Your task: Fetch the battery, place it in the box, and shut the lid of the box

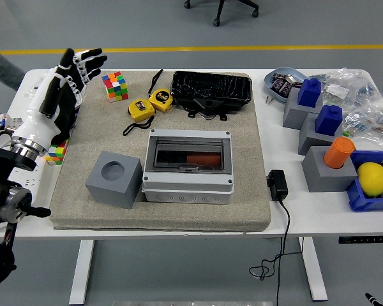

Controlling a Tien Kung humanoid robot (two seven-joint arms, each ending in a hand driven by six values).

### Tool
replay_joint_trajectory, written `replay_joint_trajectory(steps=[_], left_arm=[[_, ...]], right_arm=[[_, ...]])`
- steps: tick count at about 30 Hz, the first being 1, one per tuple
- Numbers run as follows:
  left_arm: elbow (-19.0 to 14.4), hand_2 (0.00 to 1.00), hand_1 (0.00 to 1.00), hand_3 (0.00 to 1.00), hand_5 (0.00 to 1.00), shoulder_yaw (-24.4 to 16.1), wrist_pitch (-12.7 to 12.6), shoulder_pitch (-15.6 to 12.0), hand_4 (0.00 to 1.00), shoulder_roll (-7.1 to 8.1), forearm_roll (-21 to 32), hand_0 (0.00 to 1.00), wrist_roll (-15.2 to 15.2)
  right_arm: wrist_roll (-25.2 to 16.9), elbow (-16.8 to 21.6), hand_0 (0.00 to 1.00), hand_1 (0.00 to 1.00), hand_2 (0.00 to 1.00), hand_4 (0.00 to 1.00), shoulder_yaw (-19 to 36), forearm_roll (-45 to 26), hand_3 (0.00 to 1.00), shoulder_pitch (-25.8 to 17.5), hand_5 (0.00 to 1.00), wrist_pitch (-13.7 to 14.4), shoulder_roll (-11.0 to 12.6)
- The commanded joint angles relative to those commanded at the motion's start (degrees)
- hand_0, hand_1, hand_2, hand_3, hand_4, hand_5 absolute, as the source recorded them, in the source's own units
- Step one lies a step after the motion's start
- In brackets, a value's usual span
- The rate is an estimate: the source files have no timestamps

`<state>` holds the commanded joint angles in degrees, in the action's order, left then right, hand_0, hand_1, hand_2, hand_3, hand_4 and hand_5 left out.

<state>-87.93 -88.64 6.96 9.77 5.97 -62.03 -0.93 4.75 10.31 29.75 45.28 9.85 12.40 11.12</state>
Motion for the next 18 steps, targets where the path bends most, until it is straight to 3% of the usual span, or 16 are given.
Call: replay_joint_trajectory(steps=[1,6,7,11,13,16,18], left_arm=[[0.7,0.891,0.848,0.844,0.975,-0.8,0.0,-0.3,0.998,-0.23,2.2,0.775,0.0],[3.6,0.891,0.848,0.844,0.975,-3.5,0.9,-2.1,0.998,-0.94,14.2,0.775,0.9],[4.0,0.877,0.817,0.865,0.967,-3.7,1.0,-2.3,0.998,-1.02,16.5,0.725,1.0],[4.6,0.877,0.817,0.865,0.967,-5.0,1.2,-3.3,0.998,-1.48,26.1,0.725,1.6],[4.6,0.822,0.824,0.811,0.998,-5.3,0.6,-3.8,0.998,-1.47,31.0,0.774,1.5],[4.4,0.822,0.824,0.811,0.998,-5.8,-0.4,-4.3,0.998,-1.24,38.3,0.774,1.9],[4.0,0.822,0.824,0.811,0.998,-6.1,-1.0,-4.6,0.998,-1.08,39.4,0.774,2.1]], right_arm=[[0.1,0.0,0.865,0.789,0.765,0.998,0.9,0.8,0.789,0.0,0.998,0.0,0.0],[-0.2,0.0,0.865,0.789,0.765,0.998,1.1,0.8,0.789,0.1,0.998,-0.1,-0.1],[-0.2,0.0,0.855,0.795,0.764,0.998,1.0,0.7,0.789,0.1,0.998,-0.2,-0.1],[-0.4,0.0,0.855,0.795,0.764,0.998,-0.3,-0.2,0.789,0.0,0.998,-0.2,-0.1],[-0.3,0.0,0.853,0.792,0.764,0.998,-0.6,-0.3,0.788,-0.2,0.998,-0.2,-0.1],[-0.3,0.0,0.853,0.792,0.764,0.998,-0.5,-0.1,0.788,-0.5,0.998,-0.2,-0.1],[-0.2,0.0,0.853,0.792,0.764,0.998,-0.5,0.0,0.788,-0.6,0.998,-0.2,-0.2]])
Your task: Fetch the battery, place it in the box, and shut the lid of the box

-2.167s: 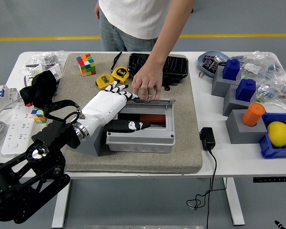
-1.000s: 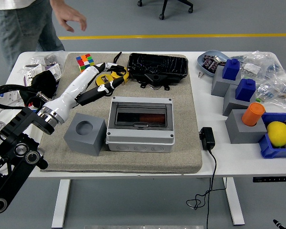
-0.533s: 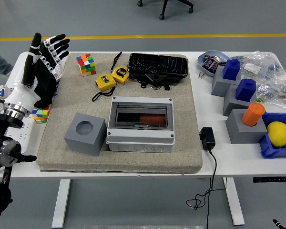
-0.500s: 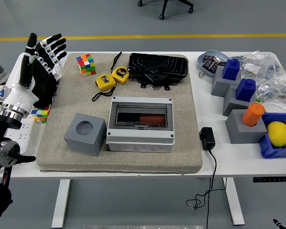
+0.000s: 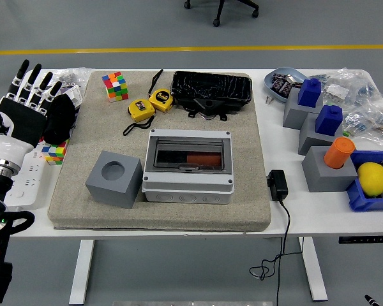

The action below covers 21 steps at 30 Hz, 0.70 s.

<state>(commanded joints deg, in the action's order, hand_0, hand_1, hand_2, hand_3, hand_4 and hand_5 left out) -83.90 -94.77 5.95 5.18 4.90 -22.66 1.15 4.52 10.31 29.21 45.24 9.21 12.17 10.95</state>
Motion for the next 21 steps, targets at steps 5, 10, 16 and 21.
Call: replay_joint_trajectory(steps=[5,10,16,21], left_arm=[[0.0,0.758,0.895,0.668,0.998,-0.3,0.1,-0.2,0.998,0.24,-1.7,0.949,-0.3],[0.1,0.861,0.919,0.707,0.998,0.0,0.6,-0.1,0.998,0.24,0.4,0.899,-0.5],[-0.6,0.731,0.601,0.858,0.998,-0.2,-0.7,0.3,0.998,0.5,0.4,0.418,-1.4],[-0.7,0.625,0.741,0.679,0.998,-0.6,-0.5,0.3,0.998,0.4,-1.3,0.946,-2.7]], right_arm=[[0.1,0.0,0.851,0.79,0.763,0.998,-0.2,-0.1,0.788,-0.3,0.998,0.0,0.1],[0.1,0.0,0.848,0.785,0.762,0.998,-0.8,-0.7,0.788,-0.3,0.998,-0.1,0.1],[-0.1,0.0,0.846,0.779,0.758,0.998,-1.7,-1.7,0.787,0.0,0.998,-0.1,0.0],[0.0,0.0,0.846,0.78,0.757,0.998,-1.2,-1.3,0.787,-0.1,0.998,-0.1,0.1]])
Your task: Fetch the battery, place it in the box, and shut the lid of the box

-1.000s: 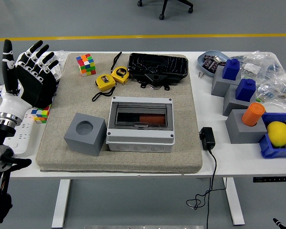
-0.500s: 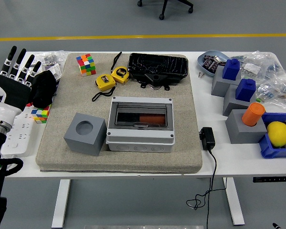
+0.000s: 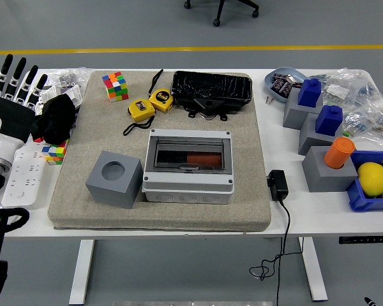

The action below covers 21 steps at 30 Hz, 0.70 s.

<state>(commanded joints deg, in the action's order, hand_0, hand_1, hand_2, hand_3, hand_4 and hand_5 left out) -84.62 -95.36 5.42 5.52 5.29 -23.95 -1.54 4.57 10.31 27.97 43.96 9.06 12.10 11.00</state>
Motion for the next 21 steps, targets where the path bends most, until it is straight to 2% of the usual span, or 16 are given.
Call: replay_joint_trajectory(steps=[3,4,9,10,15,16,21], left_arm=[[0.1,0.625,0.741,0.679,0.998,0.0,0.4,0.0,0.998,-0.02,-0.9,0.946,-0.1],[0.2,0.951,0.998,0.723,0.998,0.0,0.7,0.0,0.998,-0.02,-0.6,0.998,0.1],[0.1,0.951,0.998,0.723,0.998,0.2,0.0,-0.2,0.998,-0.08,0.9,0.998,1.1],[0.0,0.754,0.621,0.883,0.998,0.3,-0.2,-0.2,0.998,-0.06,0.9,0.669,1.2],[-0.3,0.754,0.621,0.883,0.998,0.3,0.0,0.0,0.998,-0.13,-1.8,0.669,0.7],[-0.4,0.731,0.848,0.666,0.998,0.3,0.1,0.0,0.998,-0.12,-2.8,0.948,0.6],[-0.2,0.731,0.848,0.666,0.998,0.3,0.5,-0.1,0.998,-0.04,-2.5,0.948,0.9]], right_arm=[[0.1,0.0,0.846,0.78,0.757,0.998,0.5,0.4,0.787,-0.1,0.998,0.0,0.1],[0.1,0.0,0.847,0.775,0.756,0.998,0.4,0.3,0.787,-0.1,0.998,0.0,0.1],[0.0,0.0,0.847,0.775,0.756,0.998,0.0,-0.1,0.787,-0.2,0.998,0.0,0.0],[0.0,0.0,0.837,0.769,0.755,0.998,-0.2,-0.3,0.786,-0.2,0.998,0.0,0.0],[-0.1,0.0,0.837,0.769,0.755,0.998,-0.3,-0.4,0.786,0.0,0.998,0.0,0.0],[-0.1,0.0,0.827,0.766,0.755,0.998,-0.4,-0.6,0.786,0.0,0.998,0.0,0.0],[-0.1,0.0,0.827,0.766,0.755,0.998,-0.2,-0.3,0.786,0.0,0.998,0.0,0.1]])
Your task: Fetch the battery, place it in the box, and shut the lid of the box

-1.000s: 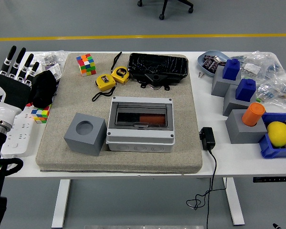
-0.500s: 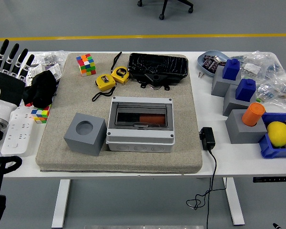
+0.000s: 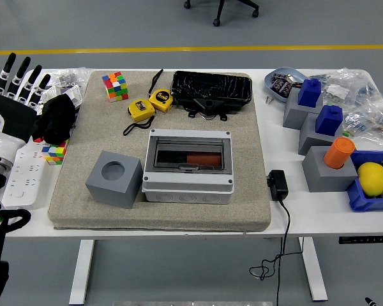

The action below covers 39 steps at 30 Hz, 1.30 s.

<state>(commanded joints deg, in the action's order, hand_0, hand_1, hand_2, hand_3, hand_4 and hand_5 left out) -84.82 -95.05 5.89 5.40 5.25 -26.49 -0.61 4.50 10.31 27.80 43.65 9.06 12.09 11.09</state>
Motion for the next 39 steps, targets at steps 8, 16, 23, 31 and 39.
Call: replay_joint_trajectory(steps=[8,16,23,31,39], left_arm=[[-0.2,0.677,0.651,0.837,0.998,0.2,-0.5,-0.1,0.998,0.04,1.8,0.567,0.4],[-1.1,0.695,0.751,0.655,0.998,0.0,0.1,-0.2,0.998,-0.04,-2.9,0.799,-0.2],[-2.6,0.831,0.859,0.781,0.998,0.3,-1.5,-0.5,0.998,-0.02,-10.5,0.839,0.7],[-2.6,0.842,0.871,0.812,0.998,0.4,-2.0,-0.5,0.998,-0.25,-12.9,0.845,1.4],[-3.1,0.834,0.863,0.804,0.994,1.2,-3.0,-0.6,0.998,-0.17,-15.8,0.844,1.7]], right_arm=[[0.0,0.0,0.822,0.759,0.755,0.998,-0.2,-0.1,0.785,-0.1,0.998,0.0,-0.1],[-0.1,0.0,0.822,0.755,0.755,0.998,-0.2,0.0,0.786,0.0,0.998,0.0,0.0],[0.1,0.0,0.822,0.754,0.755,0.998,1.1,1.3,0.785,-0.2,0.998,-0.1,-0.1],[0.1,0.0,0.826,0.753,0.755,0.998,1.4,1.4,0.785,0.1,0.998,-0.1,-0.1],[0.1,0.0,0.828,0.754,0.755,0.998,1.6,1.5,0.785,0.2,0.998,0.0,-0.1]])
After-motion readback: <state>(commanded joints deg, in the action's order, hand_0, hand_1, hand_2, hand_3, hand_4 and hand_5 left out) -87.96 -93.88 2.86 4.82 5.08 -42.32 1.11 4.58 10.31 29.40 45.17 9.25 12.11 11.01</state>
